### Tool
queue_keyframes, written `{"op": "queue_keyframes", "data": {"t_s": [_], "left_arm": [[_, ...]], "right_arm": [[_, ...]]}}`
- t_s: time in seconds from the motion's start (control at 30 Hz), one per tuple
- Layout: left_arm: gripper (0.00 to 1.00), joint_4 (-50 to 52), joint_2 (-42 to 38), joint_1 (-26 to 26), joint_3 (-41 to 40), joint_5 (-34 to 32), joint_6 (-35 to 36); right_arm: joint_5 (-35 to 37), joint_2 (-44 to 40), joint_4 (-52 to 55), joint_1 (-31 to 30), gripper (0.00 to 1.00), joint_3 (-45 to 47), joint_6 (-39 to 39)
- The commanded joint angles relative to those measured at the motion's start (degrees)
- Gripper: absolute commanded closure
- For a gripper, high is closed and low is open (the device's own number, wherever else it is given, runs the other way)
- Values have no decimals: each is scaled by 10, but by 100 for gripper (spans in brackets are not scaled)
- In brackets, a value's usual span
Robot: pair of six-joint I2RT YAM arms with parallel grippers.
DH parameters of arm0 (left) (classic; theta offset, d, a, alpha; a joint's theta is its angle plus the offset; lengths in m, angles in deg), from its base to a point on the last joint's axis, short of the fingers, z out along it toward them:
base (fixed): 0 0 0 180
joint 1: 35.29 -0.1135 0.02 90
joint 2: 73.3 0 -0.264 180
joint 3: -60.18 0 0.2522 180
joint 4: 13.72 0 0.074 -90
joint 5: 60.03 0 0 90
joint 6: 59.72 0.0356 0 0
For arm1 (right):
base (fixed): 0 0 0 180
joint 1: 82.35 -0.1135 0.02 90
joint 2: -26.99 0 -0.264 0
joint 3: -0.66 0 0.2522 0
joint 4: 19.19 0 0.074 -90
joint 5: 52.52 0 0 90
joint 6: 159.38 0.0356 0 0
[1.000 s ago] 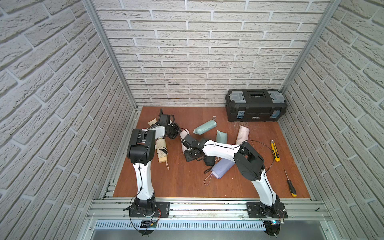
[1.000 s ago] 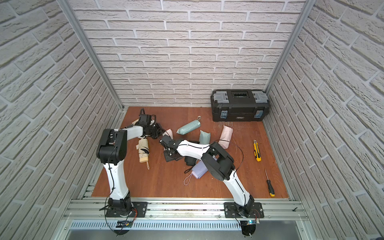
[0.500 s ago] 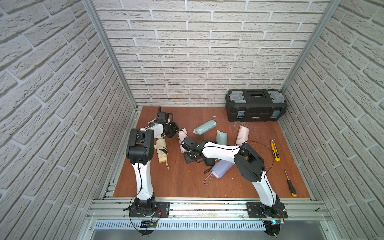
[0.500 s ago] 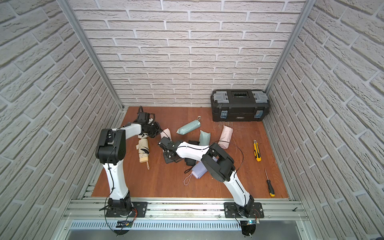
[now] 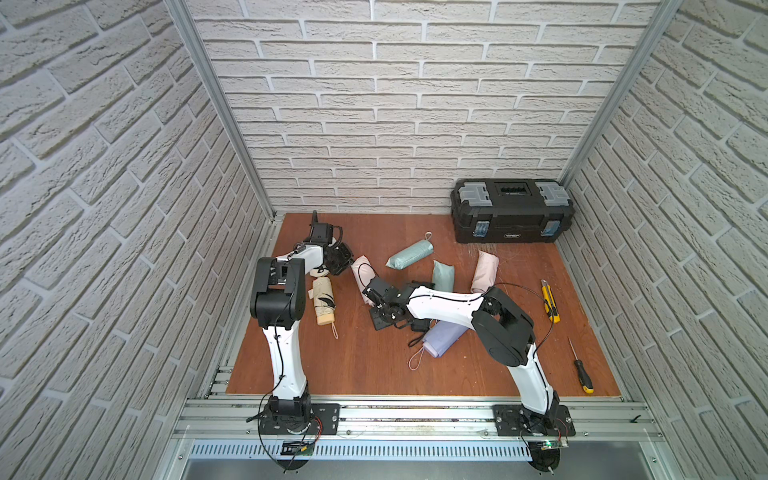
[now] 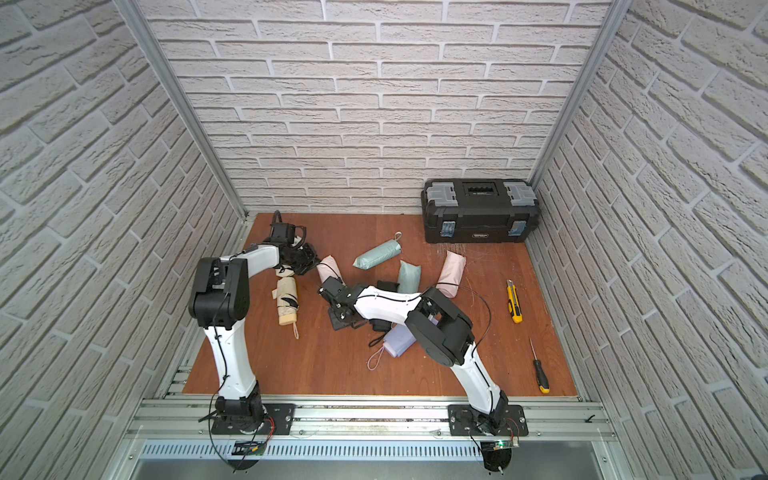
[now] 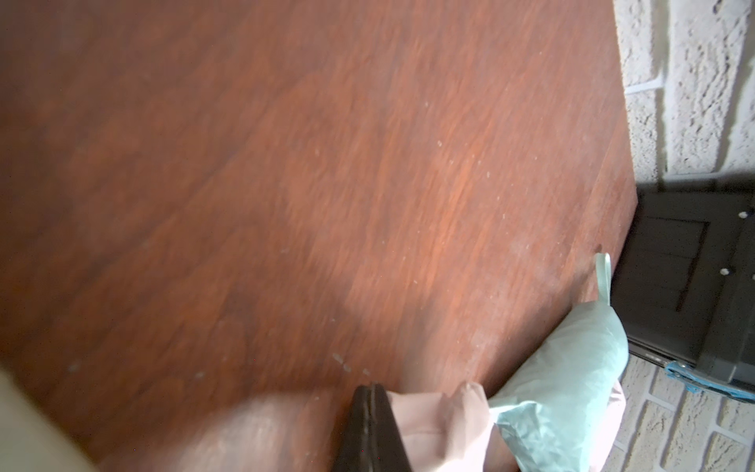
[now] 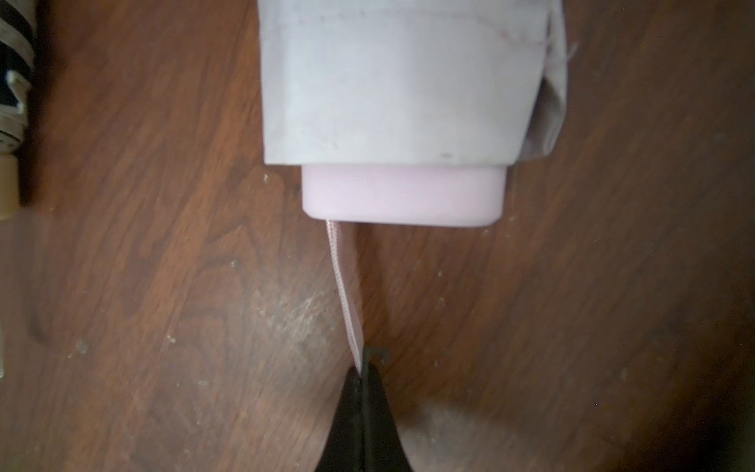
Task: Take umbrellas out of sleeves
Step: Take out the umbrella from the umbrella sleeve.
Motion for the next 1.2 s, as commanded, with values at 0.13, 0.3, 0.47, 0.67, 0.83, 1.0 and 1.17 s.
{"op": "queue_keyframes", "data": {"t_s": [0.13,0.3,0.47,0.67,0.83,1.0,1.17], "left_arm": [[100,-7,-19,-13,26,-13,17],[100,-8,-19,-16,27,-13,17],[100,-9,-20,-20,32,-8,15],[100,-14,-17,-12,30,7,18],[64,8,-19,1,42,7,54],[54,109,-3,13,123,-34,143],[66,187,55,24,231,-38,208]], "right_arm": [[7,-13,64,-8,97,30,12],[10,-14,67,-8,97,30,11],[13,-19,64,-8,97,42,14],[23,-9,78,-8,97,21,2],[27,-18,84,-1,57,3,-24],[11,-52,66,25,52,18,-53],[-10,-56,47,34,97,22,-76]]}}
